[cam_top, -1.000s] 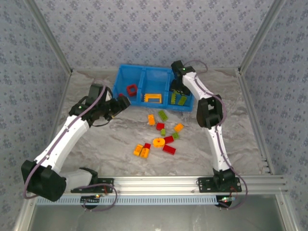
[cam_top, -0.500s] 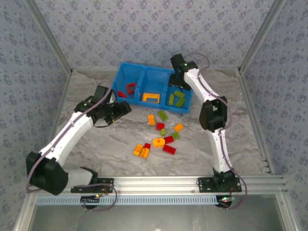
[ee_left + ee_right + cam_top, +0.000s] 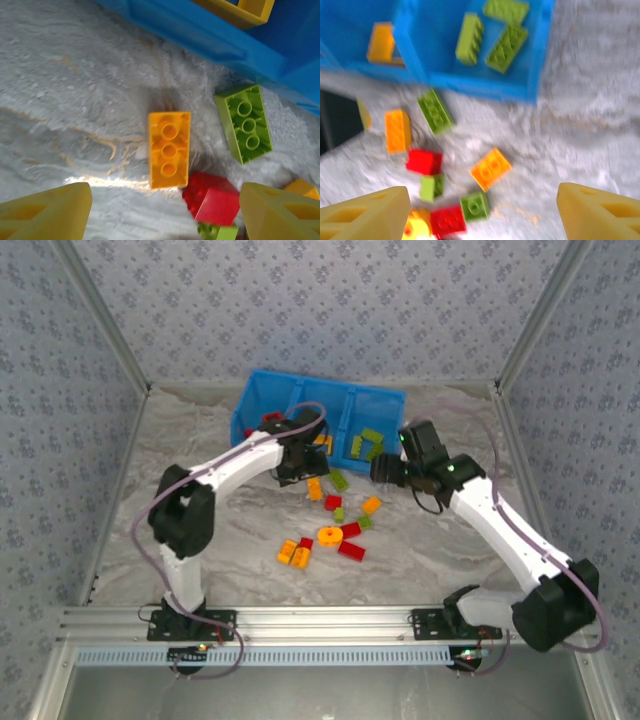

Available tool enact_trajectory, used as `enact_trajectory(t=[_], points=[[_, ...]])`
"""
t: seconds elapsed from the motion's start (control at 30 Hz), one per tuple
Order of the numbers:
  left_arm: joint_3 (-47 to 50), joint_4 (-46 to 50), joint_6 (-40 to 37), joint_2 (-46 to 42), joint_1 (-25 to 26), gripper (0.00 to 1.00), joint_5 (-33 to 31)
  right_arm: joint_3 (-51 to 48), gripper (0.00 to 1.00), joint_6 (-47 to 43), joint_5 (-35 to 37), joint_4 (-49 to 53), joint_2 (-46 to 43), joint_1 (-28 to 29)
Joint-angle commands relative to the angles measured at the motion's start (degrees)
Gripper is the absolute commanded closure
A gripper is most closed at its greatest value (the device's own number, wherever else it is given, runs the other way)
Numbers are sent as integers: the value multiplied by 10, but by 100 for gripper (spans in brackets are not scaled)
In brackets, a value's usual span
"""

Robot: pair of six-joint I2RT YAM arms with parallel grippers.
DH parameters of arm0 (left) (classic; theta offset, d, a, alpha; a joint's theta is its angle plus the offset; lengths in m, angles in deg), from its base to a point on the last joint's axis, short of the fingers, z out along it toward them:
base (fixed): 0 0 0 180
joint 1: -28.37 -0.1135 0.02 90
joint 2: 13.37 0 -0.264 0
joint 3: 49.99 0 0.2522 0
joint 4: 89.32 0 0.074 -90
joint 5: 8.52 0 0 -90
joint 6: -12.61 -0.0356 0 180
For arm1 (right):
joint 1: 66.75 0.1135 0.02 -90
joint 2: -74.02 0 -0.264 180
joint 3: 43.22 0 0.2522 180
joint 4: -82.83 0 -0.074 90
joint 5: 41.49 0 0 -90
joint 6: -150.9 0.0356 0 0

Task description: Sort the legos into containers by color

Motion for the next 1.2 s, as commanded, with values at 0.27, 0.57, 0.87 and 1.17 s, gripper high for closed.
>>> enact_trajectory(t=[0.27,0.57,0.87,1.17], points=[[-59,62,21,86,33,28,-56,-30,19,-9,-27,39,-91,-51],[-71,53,10,127,33,37,-55,-32,19,-5,-37,37,-89,-57],[-77,39,-15,138,33,57,-62,-32,19,7,-41,27,-80,-59],[-64,34,-27,140,32,63,-61,-33,19,13,-39,19,-73,-59]])
